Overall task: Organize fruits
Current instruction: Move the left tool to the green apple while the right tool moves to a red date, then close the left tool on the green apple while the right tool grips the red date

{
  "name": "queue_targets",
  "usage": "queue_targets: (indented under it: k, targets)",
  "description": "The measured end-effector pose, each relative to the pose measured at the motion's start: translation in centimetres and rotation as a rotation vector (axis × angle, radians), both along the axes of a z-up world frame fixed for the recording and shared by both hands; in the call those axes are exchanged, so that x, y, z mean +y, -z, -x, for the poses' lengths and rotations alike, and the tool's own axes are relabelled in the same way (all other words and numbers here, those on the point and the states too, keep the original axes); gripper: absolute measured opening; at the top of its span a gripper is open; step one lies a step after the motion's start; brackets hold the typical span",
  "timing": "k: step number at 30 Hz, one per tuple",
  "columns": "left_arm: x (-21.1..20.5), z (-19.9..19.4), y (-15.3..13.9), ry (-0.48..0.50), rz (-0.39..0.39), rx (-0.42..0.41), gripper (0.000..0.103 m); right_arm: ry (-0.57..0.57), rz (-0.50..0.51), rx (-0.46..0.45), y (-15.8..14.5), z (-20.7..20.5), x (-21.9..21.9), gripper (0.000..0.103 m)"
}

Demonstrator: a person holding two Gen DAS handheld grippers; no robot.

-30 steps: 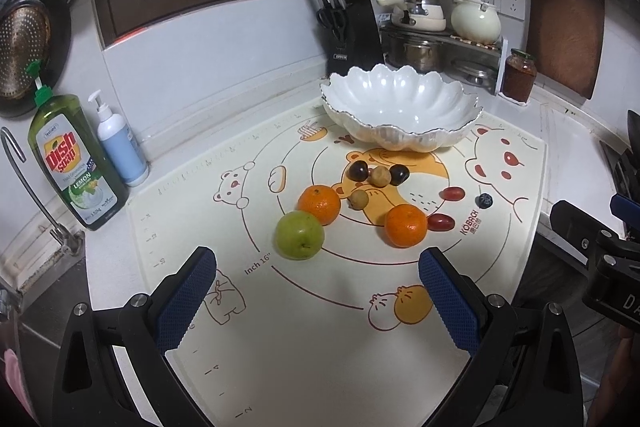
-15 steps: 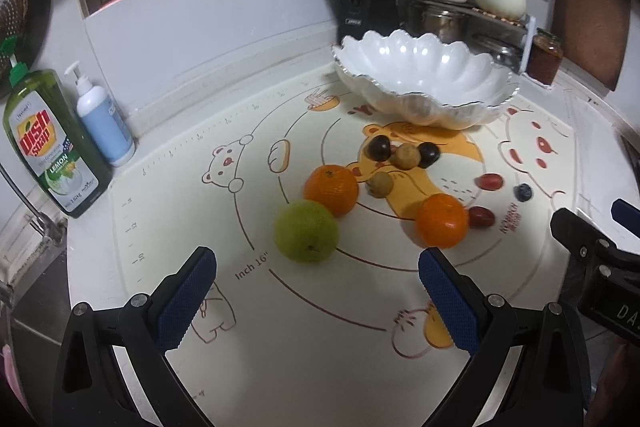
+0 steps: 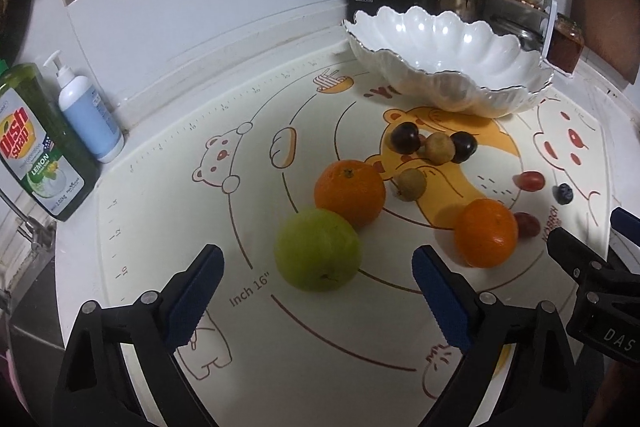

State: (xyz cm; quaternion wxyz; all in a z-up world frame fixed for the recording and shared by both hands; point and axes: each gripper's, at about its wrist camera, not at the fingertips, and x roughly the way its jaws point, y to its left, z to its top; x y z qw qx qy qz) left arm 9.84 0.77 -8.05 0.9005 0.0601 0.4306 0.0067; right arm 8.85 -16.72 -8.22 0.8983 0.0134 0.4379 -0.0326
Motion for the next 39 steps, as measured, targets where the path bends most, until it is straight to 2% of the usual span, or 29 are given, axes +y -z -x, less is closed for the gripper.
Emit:
queue_targets:
  k: [4, 12, 20, 26, 27, 31, 39]
  targets:
    - [0.2, -0.8, 0.7, -0.003, -0.006, 0.018, 0.089, -0.024, -0.004, 0.028, 0.9, -0.8, 0.3, 0.096]
    - [0.4, -1.7, 1.3, 0.001, -0.014, 0.026, 0.084, -0.065, -0.027, 0.062, 2.1, -2.1, 1.1, 0.08]
    - [0.6, -2.6, 2.1, 0.012, 0.003, 0.05, 0.067, -0.088, -0.031, 0.064, 2.5, -2.8, 1.8, 0.07]
    - [0.5, -2.9, 2.4, 0.025, 0.018, 0.063, 0.052, -0.119, -0.044, 0.049, 2.3, -2.9, 2.2, 0.05]
    - [0.5, -2.9, 2.4, 0.027, 0.024, 0.061, 0.049, -0.128, -0.048, 0.047, 2.3, -2.9, 2.3, 0.045]
    - [0.5, -2.7, 2.5, 0.031, 0.02, 0.06, 0.048, -0.156, -0.061, 0.042, 2.2, -2.8, 2.7, 0.031]
    - [0.5, -2.0, 2.4, 0.039, 0.039, 0.074, 0.048, -0.161, -0.081, 0.041, 2.0, -2.5, 2.8, 0.03]
